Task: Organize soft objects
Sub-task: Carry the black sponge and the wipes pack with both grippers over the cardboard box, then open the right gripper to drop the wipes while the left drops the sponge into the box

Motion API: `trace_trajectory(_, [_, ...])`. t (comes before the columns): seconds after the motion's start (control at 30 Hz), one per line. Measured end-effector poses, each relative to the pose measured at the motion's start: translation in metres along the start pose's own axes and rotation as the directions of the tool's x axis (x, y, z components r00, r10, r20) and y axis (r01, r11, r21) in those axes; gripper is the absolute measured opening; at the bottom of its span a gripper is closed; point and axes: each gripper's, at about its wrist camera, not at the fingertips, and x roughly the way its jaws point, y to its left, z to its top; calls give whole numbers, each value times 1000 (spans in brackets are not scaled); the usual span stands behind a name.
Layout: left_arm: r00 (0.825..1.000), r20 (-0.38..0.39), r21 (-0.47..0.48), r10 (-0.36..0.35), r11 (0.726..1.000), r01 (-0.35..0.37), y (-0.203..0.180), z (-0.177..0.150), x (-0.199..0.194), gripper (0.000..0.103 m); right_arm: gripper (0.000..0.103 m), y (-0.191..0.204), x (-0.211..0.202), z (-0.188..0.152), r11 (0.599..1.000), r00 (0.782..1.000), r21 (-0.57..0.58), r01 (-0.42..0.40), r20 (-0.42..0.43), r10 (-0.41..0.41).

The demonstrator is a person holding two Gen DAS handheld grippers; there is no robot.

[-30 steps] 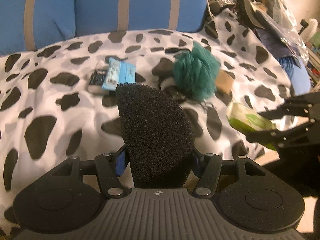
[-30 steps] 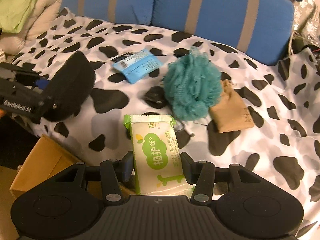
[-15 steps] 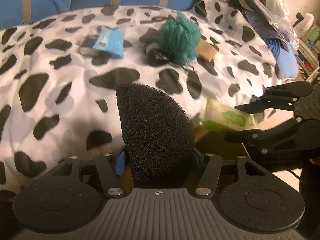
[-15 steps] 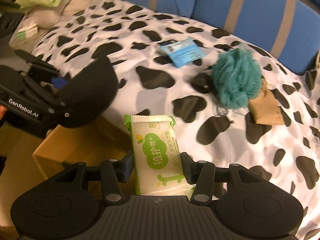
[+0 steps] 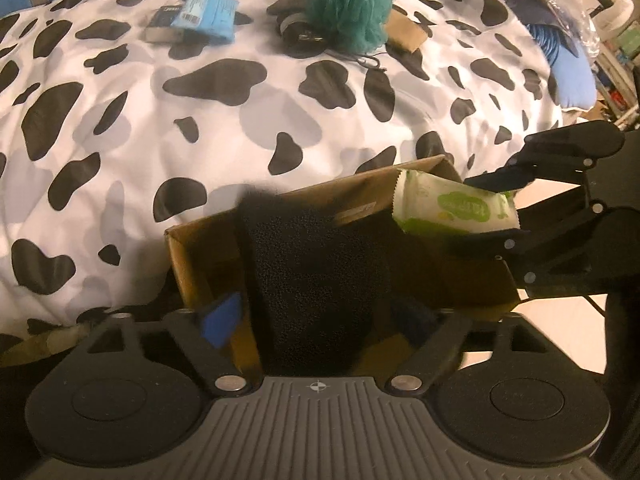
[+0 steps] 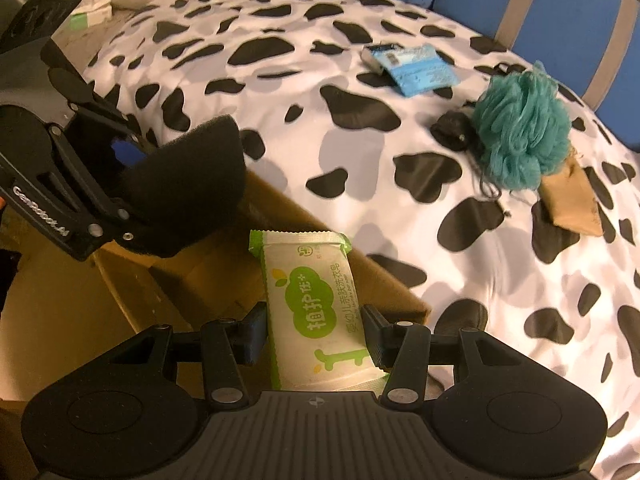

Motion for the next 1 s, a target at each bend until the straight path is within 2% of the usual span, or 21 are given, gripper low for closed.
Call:
trace_trajectory(0.13, [1000, 9, -31, 1, 1000, -1, 6, -1, -5, 92, 52, 4, 2, 0, 1000, 1000, -17, -11, -13, 11])
trace_trajectory(0.33, [999, 22, -105, 35, 994, -33, 19, 3, -7, 92, 51, 11, 6, 5, 998, 999, -51, -29, -23, 28])
trace_trajectory(0.53, [997, 60, -191, 41, 981, -29, 33, 5, -13, 92, 50, 23, 6, 10, 990, 997, -120, -77, -2, 77])
trace_trajectory(0.6, [997, 59, -199, 57, 979, -44, 35, 5, -13, 92, 60, 29, 4, 13, 985, 998, -162, -51, 30, 56])
trace_trajectory(0.63, [996, 56, -199, 63, 979, -51, 36, 5, -13, 92, 76, 32, 3, 14, 983, 998, -181, -34, 39, 42])
trace_trajectory(0.67, [996, 54, -202, 69, 978, -56, 36, 5, -12, 92, 83, 33, 3, 15, 981, 998, -189, -37, 41, 46])
trace_trajectory(0.73, [996, 55, -206, 70, 977, -57, 38, 5, -12, 92, 84, 36, 4, 15, 979, 998, -200, -49, 34, 56])
trace_trajectory(0.87, [995, 56, -209, 80, 976, -66, 38, 6, -12, 92, 94, 42, 10, 14, 973, 1000, -232, -18, 10, 21])
trace_trajectory(1.0, [994, 48, -213, 99, 973, -87, 39, 6, -10, 92, 94, 41, 13, 16, 974, 1000, -227, 13, -4, -14])
